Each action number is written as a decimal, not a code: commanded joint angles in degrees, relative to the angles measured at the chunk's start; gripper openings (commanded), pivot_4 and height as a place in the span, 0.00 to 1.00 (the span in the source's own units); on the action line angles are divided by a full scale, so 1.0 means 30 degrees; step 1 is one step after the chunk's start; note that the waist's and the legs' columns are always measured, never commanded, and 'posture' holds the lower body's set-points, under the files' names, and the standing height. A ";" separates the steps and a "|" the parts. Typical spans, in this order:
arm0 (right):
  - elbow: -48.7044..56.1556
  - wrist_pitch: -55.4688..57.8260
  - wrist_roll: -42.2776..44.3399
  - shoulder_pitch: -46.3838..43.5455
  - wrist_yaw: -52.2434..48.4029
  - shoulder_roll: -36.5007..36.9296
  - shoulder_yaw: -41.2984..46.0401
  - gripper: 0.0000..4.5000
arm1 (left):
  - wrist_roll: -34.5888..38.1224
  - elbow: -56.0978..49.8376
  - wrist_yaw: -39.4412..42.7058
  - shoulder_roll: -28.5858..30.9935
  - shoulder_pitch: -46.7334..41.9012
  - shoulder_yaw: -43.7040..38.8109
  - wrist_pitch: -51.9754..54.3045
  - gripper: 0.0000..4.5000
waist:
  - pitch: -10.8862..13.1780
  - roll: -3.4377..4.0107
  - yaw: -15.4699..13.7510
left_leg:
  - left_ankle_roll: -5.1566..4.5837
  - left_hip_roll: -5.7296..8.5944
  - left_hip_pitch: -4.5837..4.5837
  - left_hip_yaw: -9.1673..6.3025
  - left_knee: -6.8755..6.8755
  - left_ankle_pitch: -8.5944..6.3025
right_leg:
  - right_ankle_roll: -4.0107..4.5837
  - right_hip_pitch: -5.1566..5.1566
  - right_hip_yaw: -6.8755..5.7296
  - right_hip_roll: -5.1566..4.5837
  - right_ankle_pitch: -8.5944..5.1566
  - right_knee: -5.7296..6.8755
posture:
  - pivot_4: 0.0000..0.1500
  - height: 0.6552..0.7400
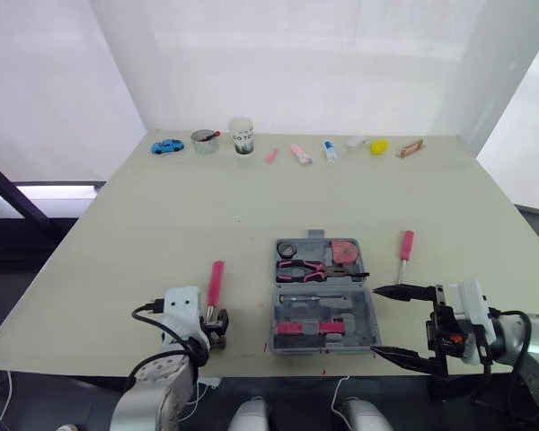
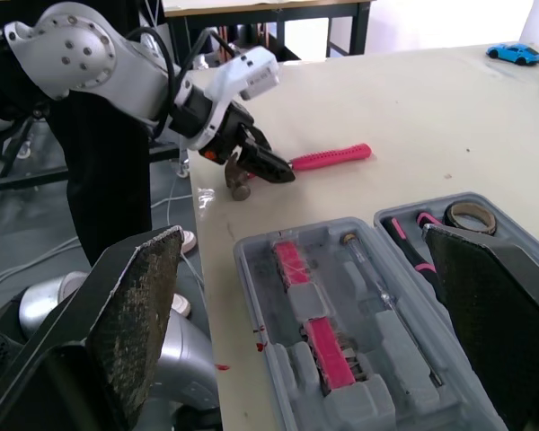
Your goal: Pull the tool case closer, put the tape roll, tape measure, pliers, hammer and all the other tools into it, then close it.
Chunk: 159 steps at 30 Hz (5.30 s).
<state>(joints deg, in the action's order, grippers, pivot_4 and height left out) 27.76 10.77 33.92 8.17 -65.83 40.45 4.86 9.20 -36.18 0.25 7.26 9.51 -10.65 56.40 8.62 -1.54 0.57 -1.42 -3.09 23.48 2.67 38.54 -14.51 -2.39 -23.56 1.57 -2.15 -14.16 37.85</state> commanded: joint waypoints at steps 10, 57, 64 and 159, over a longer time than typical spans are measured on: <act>0.0151 -0.0479 -0.0274 -0.0266 0.0464 -0.0553 -0.0254 1.00 | 0.2293 0.2606 0.6377 0.5997 -0.3728 -0.2272 -0.3803 0.95 | 0.0007 0.0004 0.0002 | 0.0001 -0.0002 -0.0010 0.0025 -0.0001 0.0001 | 0.0003 -0.0001 0.0008 -0.0002 0.0001 -0.0003 | 1.00 1.00; 0.1427 -0.0605 -0.0432 0.0666 0.2731 -0.0462 0.0776 1.00 | -0.6651 3.1784 2.8955 1.1887 -2.3898 2.3277 -4.6465 0.95 | 0.0085 -0.0020 -0.0470 | 0.0000 -0.0014 0.0114 0.0064 0.0115 0.0000 | -0.0032 -0.0028 -0.0061 0.0043 0.0017 0.0008 | 1.00 1.00; 0.1429 -0.0563 -0.0438 0.0589 0.2885 -0.0434 0.0688 1.00 | -1.1275 3.3520 2.5648 1.0709 -2.4951 2.2454 -4.7540 0.95 | 0.0088 -0.0026 -0.0470 | -0.0001 -0.0014 0.0120 0.0059 0.0116 -0.0001 | -0.0074 -0.0026 -0.0064 0.0044 0.0041 0.0006 | 1.00 1.00; -0.3203 -0.1257 -0.1746 -0.3855 0.1452 -0.1324 -0.1011 1.00 | 0.6973 1.1340 -0.1422 0.7137 -1.2574 0.1028 0.5581 0.03 | 0.0177 -0.0018 -0.0454 | 0.0034 -0.0010 0.0066 -0.0004 0.0215 0.0020 | -0.0075 0.0002 -0.0098 0.0045 0.0057 0.0163 | 1.00 1.00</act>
<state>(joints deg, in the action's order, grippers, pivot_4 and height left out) 17.33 7.34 28.26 -2.58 -61.86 36.56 0.97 31.87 -2.09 -5.21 28.71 -26.72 -8.16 75.94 9.15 -1.59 -0.79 -1.31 -3.12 23.68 2.65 39.19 -14.44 -2.61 -23.55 1.27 -2.01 -13.98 38.35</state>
